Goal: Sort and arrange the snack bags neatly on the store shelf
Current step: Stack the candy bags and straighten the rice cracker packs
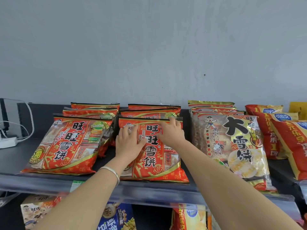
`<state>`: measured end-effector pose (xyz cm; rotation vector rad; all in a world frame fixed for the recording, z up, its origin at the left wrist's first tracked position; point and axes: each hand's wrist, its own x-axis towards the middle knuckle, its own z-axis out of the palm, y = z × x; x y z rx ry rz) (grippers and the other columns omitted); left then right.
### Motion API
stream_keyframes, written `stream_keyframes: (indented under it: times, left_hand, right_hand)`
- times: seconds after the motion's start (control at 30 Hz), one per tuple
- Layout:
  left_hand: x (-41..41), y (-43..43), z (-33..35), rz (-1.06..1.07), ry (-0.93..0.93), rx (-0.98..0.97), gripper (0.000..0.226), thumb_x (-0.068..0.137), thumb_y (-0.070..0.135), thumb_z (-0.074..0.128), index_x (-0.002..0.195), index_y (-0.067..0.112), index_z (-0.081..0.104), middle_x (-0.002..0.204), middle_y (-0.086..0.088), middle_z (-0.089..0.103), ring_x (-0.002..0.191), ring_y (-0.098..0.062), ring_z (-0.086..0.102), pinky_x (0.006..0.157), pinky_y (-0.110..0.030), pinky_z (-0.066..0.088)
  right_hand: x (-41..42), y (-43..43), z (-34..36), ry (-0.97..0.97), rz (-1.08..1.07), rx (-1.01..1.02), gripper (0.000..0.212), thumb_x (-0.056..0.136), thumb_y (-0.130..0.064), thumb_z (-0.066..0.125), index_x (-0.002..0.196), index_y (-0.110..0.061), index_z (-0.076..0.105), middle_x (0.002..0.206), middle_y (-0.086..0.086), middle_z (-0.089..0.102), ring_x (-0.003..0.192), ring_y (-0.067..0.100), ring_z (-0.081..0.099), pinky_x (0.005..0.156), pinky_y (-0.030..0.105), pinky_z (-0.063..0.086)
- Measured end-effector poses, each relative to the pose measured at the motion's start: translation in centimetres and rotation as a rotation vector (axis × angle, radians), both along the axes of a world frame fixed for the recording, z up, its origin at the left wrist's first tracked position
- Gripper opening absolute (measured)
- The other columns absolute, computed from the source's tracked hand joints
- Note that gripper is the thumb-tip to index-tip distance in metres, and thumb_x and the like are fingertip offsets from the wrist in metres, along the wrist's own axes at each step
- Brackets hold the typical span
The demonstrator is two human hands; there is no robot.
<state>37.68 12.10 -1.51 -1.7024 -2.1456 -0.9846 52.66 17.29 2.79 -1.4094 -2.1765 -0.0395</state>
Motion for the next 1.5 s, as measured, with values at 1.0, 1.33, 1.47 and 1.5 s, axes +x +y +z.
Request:
stream_keyframes:
  times: [1.0, 1.33, 1.47, 1.5]
  left_hand:
    - [-4.9, 5.6, -0.2, -0.281, -0.685, 0.241, 0.076, 0.093, 0.037, 0.052, 0.149, 0.037, 0.001, 0.145, -0.009, 0.034, 0.128, -0.026, 0.043, 0.102, -0.041, 0.04]
    - [-5.4, 6.6, 1.3, 0.003, -0.53, 0.215, 0.066, 0.096, 0.05, 0.035, 0.151, 0.03, 0.004, 0.151, -0.009, 0.03, 0.135, -0.03, 0.036, 0.107, -0.051, 0.033]
    - [-5.5, 7.3, 3.6, 0.105, -0.399, 0.253, 0.062, 0.096, 0.047, 0.038, 0.15, 0.028, 0.014, 0.148, -0.009, 0.033, 0.135, -0.028, 0.034, 0.106, -0.052, 0.034]
    - [-5.6, 7.6, 4.3, 0.112, -0.378, 0.252, 0.06, 0.096, 0.046, 0.039, 0.149, 0.027, 0.017, 0.148, -0.009, 0.034, 0.135, -0.028, 0.034, 0.105, -0.051, 0.033]
  right_hand:
    - [-12.5, 6.0, 4.0, -0.012, 0.022, 0.074, 0.019, 0.097, -0.021, 0.046, 0.104, -0.02, 0.063, 0.095, 0.0, 0.067, 0.087, 0.022, 0.062, 0.089, 0.041, 0.048]
    - [-9.4, 8.7, 5.7, 0.015, 0.129, 0.206, 0.029, 0.097, -0.014, 0.04, 0.114, -0.016, 0.064, 0.11, 0.008, 0.065, 0.098, 0.032, 0.061, 0.074, 0.036, 0.046]
    - [-8.1, 10.1, 5.5, -0.043, 0.098, 0.213, 0.037, 0.095, -0.008, 0.042, 0.126, -0.019, 0.059, 0.124, 0.008, 0.057, 0.114, 0.032, 0.052, 0.087, 0.042, 0.044]
    - [-7.9, 10.4, 5.4, -0.065, 0.086, 0.216, 0.038, 0.095, -0.008, 0.042, 0.128, -0.02, 0.058, 0.126, 0.007, 0.056, 0.118, 0.032, 0.049, 0.092, 0.043, 0.042]
